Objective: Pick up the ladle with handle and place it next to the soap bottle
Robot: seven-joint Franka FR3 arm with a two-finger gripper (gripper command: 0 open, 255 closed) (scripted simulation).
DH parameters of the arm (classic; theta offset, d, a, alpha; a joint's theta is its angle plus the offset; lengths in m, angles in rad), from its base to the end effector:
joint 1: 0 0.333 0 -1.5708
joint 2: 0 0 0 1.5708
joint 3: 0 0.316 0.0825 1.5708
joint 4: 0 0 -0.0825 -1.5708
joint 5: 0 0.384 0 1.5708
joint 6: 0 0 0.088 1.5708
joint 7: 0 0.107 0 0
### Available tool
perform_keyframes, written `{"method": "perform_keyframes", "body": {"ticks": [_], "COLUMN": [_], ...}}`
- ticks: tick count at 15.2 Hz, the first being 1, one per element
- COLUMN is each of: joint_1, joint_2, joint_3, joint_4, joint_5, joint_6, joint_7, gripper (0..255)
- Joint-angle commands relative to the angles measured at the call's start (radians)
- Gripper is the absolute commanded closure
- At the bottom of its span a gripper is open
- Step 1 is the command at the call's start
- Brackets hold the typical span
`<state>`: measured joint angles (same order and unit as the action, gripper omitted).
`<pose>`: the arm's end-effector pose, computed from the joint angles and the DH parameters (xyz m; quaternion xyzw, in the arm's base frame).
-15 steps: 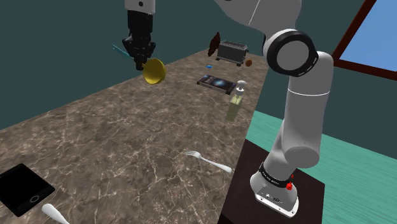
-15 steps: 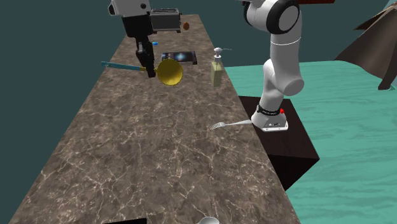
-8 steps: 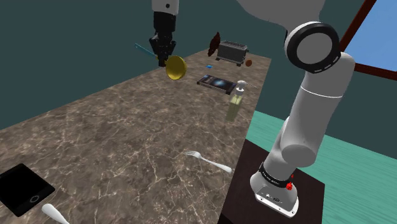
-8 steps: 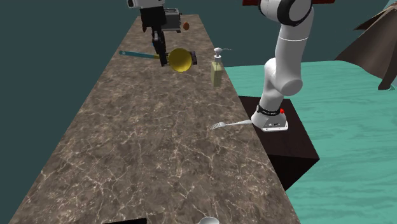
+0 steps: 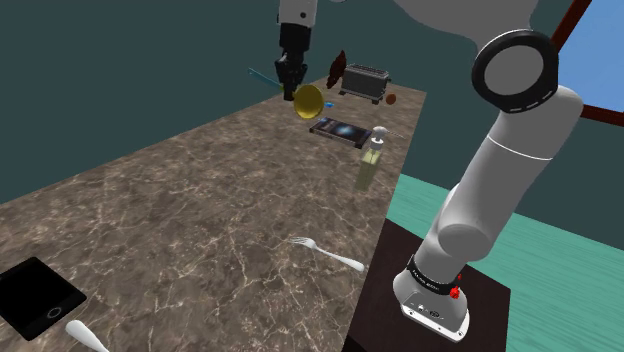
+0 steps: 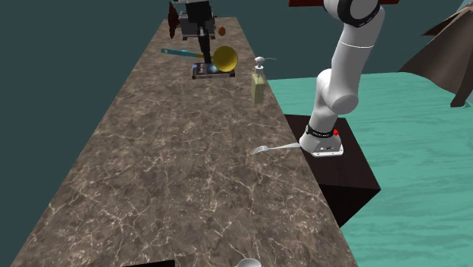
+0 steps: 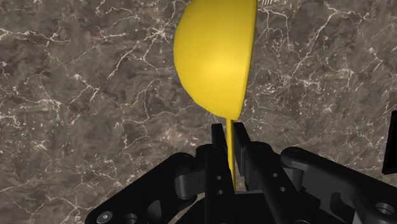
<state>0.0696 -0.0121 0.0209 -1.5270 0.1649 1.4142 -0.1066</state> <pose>0.5302 0.0679 0.6401 -0.9897 -0.1066 0.0495 0.0822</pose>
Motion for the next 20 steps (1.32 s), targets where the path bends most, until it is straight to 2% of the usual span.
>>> {"method": "perform_keyframes", "body": {"ticks": [1, 10, 20], "joint_1": [-0.024, -0.122, -0.233], "joint_2": [-0.038, -0.092, -0.051], "joint_3": [-0.024, -0.14, -0.278], "joint_4": [-0.046, -0.101, -0.045], "joint_5": [-0.005, -0.044, -0.087], "joint_6": [0.0, -0.031, -0.072], "joint_7": [-0.05, -0.266, -0.517], "gripper": [255, 255, 255]}}
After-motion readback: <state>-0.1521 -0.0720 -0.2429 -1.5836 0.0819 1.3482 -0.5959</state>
